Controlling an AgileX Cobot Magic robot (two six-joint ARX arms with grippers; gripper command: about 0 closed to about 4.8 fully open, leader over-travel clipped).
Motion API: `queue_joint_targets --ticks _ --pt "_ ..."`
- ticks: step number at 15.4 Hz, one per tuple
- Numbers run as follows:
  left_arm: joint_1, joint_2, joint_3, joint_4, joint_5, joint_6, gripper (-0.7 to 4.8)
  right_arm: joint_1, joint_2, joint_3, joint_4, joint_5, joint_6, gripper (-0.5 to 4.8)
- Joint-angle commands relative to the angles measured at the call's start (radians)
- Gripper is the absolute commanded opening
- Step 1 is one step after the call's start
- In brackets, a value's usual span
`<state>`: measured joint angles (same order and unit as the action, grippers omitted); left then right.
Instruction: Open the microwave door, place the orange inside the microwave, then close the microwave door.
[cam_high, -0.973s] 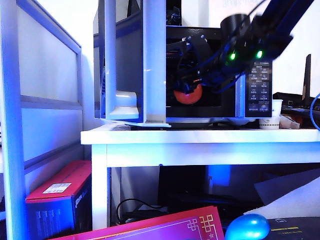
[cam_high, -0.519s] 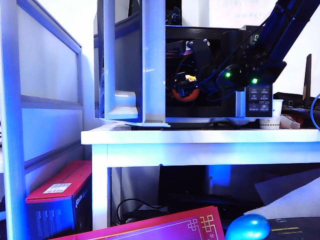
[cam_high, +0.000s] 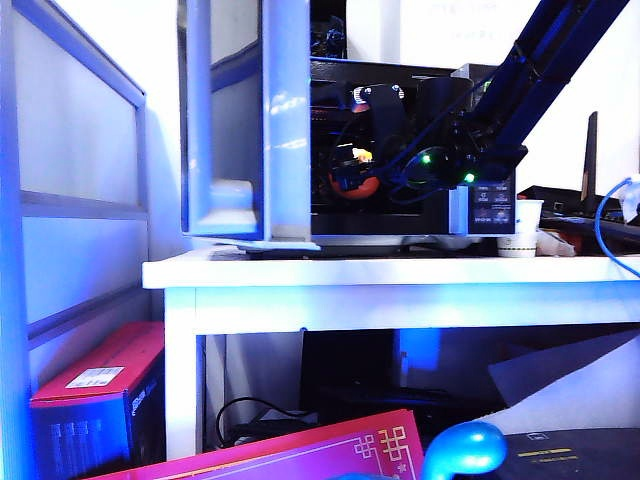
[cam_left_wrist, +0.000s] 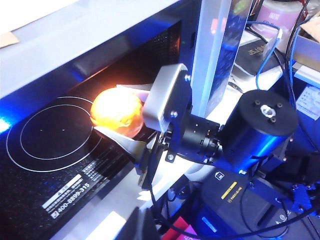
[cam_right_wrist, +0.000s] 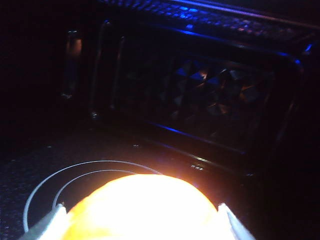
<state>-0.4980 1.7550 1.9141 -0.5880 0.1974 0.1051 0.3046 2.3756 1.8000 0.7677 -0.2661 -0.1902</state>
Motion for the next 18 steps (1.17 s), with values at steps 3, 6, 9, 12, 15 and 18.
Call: queue_joint_targets --ticks 3,6,9,12,15,18 --pt "0.000 0.026 -0.011 -0.092 -0.045 -0.008 -0.03 0.041 -0.035 0.024 -0.148 -0.120 0.006 0.80" --pt "0.001 0.032 -0.011 -0.092 -0.044 -0.008 -0.03 0.043 -0.096 0.023 -0.298 -0.121 -0.011 0.80" --pt "0.000 0.032 -0.011 -0.093 -0.039 -0.009 -0.03 0.043 -0.107 0.024 -0.275 -0.115 -0.055 0.80" --pt "0.000 0.032 -0.011 -0.094 -0.036 -0.009 -0.03 0.043 -0.095 0.025 -0.232 -0.113 -0.103 0.80" --pt "0.000 0.032 -0.011 -0.098 -0.036 -0.008 -0.03 0.040 -0.073 0.027 -0.184 -0.088 -0.108 0.80" --pt "0.000 0.032 -0.011 -0.099 0.030 -0.009 -0.03 0.029 -0.068 0.026 -0.187 -0.043 -0.106 0.80"
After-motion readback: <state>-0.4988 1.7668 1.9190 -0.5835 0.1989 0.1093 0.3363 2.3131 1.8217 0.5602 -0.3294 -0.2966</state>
